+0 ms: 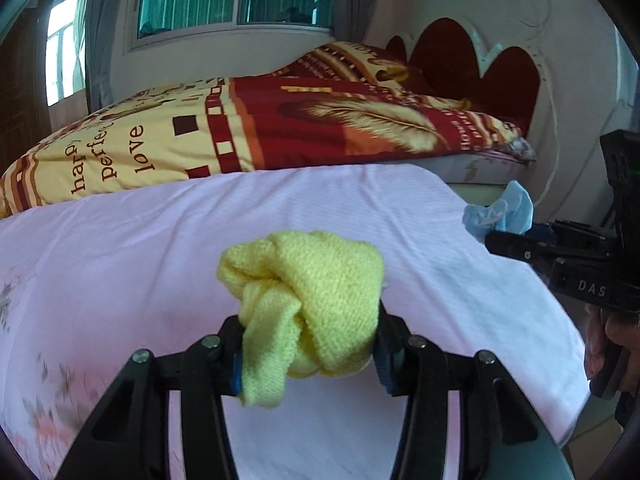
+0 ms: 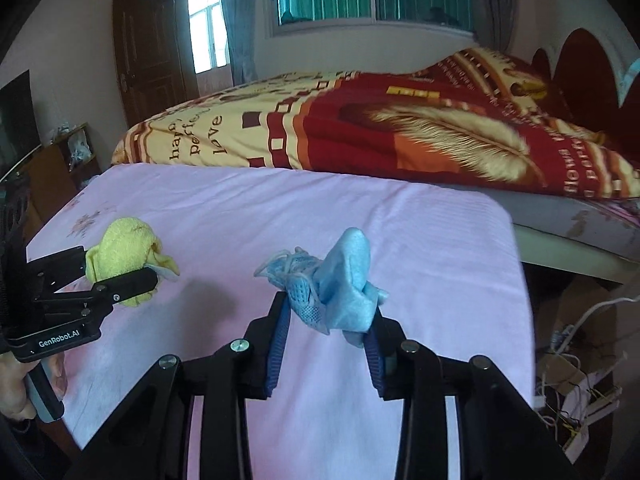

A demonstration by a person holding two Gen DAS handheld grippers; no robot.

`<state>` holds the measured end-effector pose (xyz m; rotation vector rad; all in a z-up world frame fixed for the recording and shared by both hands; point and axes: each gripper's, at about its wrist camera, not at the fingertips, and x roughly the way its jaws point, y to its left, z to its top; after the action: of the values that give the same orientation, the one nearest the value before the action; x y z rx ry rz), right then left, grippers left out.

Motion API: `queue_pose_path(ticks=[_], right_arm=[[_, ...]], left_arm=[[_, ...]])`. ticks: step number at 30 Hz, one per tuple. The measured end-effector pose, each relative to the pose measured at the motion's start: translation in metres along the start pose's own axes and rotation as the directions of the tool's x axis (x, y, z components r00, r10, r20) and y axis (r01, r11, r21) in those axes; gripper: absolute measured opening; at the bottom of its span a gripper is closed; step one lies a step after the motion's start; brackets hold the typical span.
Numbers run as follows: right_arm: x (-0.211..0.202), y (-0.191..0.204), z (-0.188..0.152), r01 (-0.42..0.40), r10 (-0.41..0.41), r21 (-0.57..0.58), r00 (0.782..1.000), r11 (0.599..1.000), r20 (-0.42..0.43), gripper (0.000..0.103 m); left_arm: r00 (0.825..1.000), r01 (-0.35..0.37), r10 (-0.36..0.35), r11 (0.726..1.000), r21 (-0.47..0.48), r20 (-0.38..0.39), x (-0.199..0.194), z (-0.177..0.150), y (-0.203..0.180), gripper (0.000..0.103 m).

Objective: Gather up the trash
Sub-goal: 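Carry the yellow and light blue cloths over the black bin with both tools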

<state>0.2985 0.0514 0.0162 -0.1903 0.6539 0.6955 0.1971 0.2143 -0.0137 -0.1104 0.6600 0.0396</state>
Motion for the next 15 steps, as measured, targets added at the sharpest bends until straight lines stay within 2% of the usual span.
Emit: queue_pose_path(ticks=[15], right_arm=[[-0.124,0.009,-0.055,0.018,-0.018,0.0,0.996,1.0,0.087,0.037]], left_arm=[[0.997,0.06,-0.06,0.998,0.001,0.042,-0.07,-0.028,-0.061,0.05]])
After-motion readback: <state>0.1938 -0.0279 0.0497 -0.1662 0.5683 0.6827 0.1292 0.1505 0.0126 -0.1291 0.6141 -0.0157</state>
